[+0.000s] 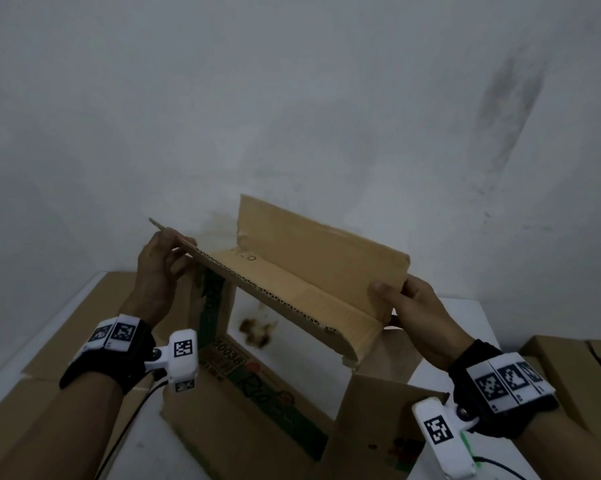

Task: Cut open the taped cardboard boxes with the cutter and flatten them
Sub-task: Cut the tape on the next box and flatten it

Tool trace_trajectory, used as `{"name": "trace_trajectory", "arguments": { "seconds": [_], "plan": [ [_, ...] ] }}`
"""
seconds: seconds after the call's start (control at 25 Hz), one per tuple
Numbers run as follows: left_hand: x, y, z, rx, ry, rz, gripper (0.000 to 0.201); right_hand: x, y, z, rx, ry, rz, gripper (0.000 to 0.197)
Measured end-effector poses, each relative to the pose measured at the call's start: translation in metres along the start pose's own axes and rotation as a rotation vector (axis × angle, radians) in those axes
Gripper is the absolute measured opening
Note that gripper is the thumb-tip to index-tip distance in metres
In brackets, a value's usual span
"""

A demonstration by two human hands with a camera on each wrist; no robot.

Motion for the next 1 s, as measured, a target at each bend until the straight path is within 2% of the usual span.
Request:
{"name": "trace_trajectory", "arguments": {
  "seconds": [0.08, 0.32, 0.48, 0.56, 0.72, 0.88, 1.0],
  "plan": [
    [-0.001, 0.0, -0.005, -0.002, 0.041, 0.053, 0.063, 0.006, 0.005, 0.0, 0.034, -0.009, 0.03, 0.016],
    [0.01, 0.019, -0.022, -0.022, -0.094, 0.11, 0.072, 0.005, 0.017, 0.0, 0.125, 0.132, 0.109, 0.021],
    [0.022, 0.031, -0.038, -0.031, -0.07, 0.197, 0.055, 0.001, 0.021, 0.005, 0.183, 0.326, 0.154, 0.024],
    [0.03, 0.04, -0.039, -0.029, -0.04, 0.249, 0.058, -0.004, 0.022, 0.012, 0.206, 0.388, 0.158, 0.028],
    [0.042, 0.049, -0.019, -0.006, 0.108, 0.33, 0.091, -0.012, 0.024, 0.027, 0.242, 0.394, 0.107, 0.029],
    [0.042, 0.061, -0.006, 0.06, 0.212, 0.458, 0.091, -0.024, 0.026, 0.041, 0.305, 0.437, -0.05, 0.058],
    [0.045, 0.072, 0.002, 0.076, 0.267, 0.59, 0.094, -0.047, 0.024, 0.049, 0.21, 0.547, -0.201, 0.063]
  ]
}}
Point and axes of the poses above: each hand's wrist, its own y-axis away from the middle knuckle, its own z-axis out of the back of the hand, x = y × z, the point moved 2 cm from there along -y, towards the middle knuckle, and after that the axes turned 13 degrees about y, right-handed, at the moved point
